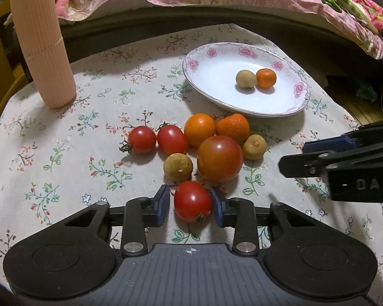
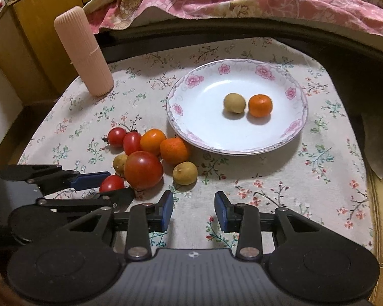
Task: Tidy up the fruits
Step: 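Move both tools back from the plate toward the fruit cluster, then grasp a tan fruit with the right tool while the left tool grasps a red cherry tomato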
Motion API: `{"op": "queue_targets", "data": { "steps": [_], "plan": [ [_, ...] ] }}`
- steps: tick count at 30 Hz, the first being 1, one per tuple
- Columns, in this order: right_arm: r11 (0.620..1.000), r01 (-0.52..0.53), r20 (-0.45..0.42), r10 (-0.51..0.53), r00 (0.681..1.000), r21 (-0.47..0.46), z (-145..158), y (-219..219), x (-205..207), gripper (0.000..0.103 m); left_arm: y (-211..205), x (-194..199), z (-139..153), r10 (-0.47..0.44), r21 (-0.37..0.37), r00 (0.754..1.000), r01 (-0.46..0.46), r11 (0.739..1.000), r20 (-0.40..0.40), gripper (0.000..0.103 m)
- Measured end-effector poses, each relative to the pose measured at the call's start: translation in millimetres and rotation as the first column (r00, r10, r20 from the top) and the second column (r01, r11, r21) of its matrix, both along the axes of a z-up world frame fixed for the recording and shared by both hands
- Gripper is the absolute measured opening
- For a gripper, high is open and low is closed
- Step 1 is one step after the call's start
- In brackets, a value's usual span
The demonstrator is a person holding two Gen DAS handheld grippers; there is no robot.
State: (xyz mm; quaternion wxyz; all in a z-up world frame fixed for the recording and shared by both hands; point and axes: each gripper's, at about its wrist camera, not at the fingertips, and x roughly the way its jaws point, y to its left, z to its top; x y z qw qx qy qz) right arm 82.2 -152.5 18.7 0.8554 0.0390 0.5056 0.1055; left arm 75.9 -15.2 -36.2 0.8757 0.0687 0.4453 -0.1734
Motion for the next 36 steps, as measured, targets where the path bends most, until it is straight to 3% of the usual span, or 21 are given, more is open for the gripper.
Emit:
{"op": "queue_targets", "data": {
  "steps": [13, 22, 24, 36],
  "plan": [
    [0.993, -0.098, 0.049, 0.101, 0.994, -0.061, -18.1, 23.3, 17.0, 0.038, 15.7, -5.4, 2.4, -0.004, -0.027, 1.0, 0.004, 1.0, -0.021, 0.038],
    [0.991, -0.087, 0.063, 0.094, 0.994, -0.105, -25.6, 27.0, 24.6, 0.034, 15.8, -8.5, 0.9, -0.026, -0.011, 1.0, 0.026, 1.0, -0.009, 0.041],
    [0.988, -0.106, 0.057, 0.113, 0.992, -0.112, -24.4, 31.4, 24.0, 0.03, 15.2, -9.4, 0.9, -0.03, -0.007, 1.0, 0.029, 1.0, -0.007, 0.039],
    [0.992, -0.097, 0.022, 0.1, 0.995, -0.086, -14.7, 19.2, -3.0, 0.029, 11.2, -20.2, 6.1, -0.057, 0.006, 0.998, 0.057, 0.998, -0.006, 0.037]
  ]
}}
